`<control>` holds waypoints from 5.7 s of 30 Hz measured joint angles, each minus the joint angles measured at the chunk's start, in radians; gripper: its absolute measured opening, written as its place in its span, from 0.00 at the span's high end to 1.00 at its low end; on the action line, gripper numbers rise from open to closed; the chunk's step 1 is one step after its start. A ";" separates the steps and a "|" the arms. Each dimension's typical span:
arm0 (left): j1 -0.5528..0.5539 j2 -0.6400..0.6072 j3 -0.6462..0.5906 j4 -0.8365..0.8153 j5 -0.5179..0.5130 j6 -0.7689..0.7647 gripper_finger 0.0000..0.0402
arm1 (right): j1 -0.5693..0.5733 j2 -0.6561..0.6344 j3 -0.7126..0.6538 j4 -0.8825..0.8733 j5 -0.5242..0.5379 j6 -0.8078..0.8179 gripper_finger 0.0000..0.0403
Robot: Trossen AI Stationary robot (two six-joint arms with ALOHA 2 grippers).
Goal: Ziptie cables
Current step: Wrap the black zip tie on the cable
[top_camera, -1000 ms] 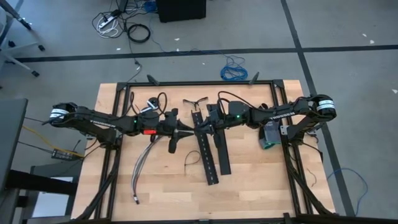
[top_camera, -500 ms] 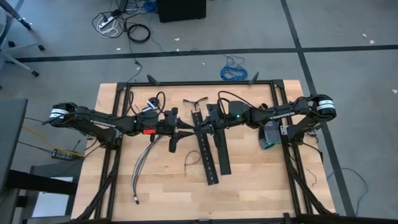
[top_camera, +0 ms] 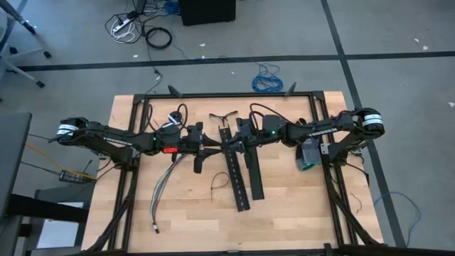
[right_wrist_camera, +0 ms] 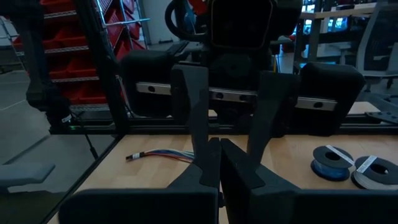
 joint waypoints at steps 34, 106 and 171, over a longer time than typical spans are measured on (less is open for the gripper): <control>0.000 0.000 0.000 0.020 -0.052 0.064 1.00 | 0.000 0.000 0.000 0.034 0.055 -0.089 0.84; -0.313 -0.461 0.000 -0.991 -0.740 -0.259 1.00 | 0.008 0.478 0.367 -0.278 -0.034 -0.160 0.64; -0.295 -0.551 0.002 -0.902 -0.824 -0.037 1.00 | 0.021 0.378 0.975 -1.481 0.743 -0.307 1.00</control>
